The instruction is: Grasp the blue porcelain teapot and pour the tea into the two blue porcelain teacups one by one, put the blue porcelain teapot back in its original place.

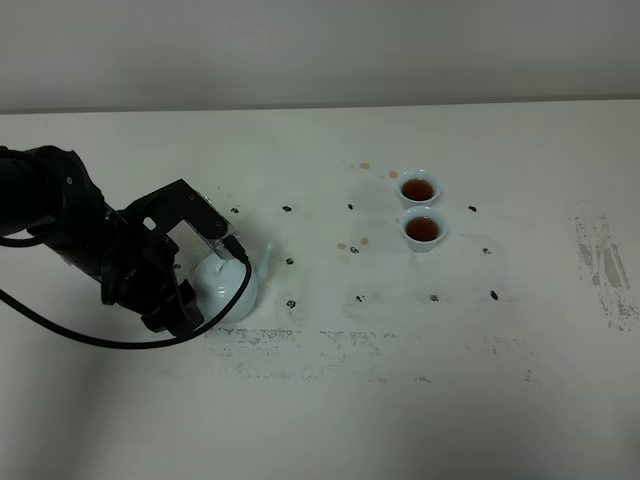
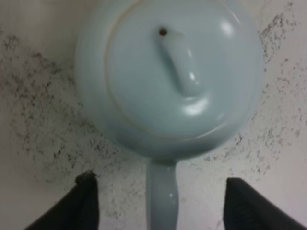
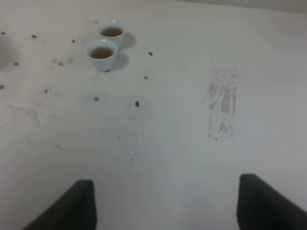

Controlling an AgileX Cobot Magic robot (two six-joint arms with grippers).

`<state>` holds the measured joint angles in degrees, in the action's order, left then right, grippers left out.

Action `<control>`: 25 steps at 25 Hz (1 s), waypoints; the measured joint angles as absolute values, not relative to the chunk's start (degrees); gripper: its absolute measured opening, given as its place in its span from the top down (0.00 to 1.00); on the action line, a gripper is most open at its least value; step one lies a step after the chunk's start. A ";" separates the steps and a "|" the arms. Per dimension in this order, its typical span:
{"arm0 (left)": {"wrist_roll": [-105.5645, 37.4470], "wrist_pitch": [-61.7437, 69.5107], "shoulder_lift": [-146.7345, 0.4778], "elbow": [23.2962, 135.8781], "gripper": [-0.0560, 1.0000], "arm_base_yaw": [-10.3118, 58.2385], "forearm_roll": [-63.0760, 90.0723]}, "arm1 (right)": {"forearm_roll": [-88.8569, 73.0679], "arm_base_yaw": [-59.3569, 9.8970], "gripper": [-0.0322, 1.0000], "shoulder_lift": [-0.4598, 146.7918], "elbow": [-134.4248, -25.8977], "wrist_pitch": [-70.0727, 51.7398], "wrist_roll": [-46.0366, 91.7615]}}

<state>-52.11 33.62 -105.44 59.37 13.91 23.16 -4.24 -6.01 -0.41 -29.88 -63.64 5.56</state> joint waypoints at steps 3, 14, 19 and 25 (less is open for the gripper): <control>-50.42 34.05 -105.44 59.37 0.37 13.91 23.16 | -4.24 -6.01 0.40 -0.41 -29.88 -63.64 5.56; -41.46 41.25 -98.55 62.23 0.33 13.91 23.16 | -4.24 -6.01 0.40 -0.41 -29.88 -63.64 5.56; -38.22 42.52 -94.53 62.34 0.33 13.91 23.11 | -4.24 -6.01 0.40 -0.41 -29.88 -63.64 5.56; -30.46 42.55 -93.68 62.64 0.33 13.91 20.77 | -4.24 -6.01 0.40 -0.41 -29.88 -63.64 5.56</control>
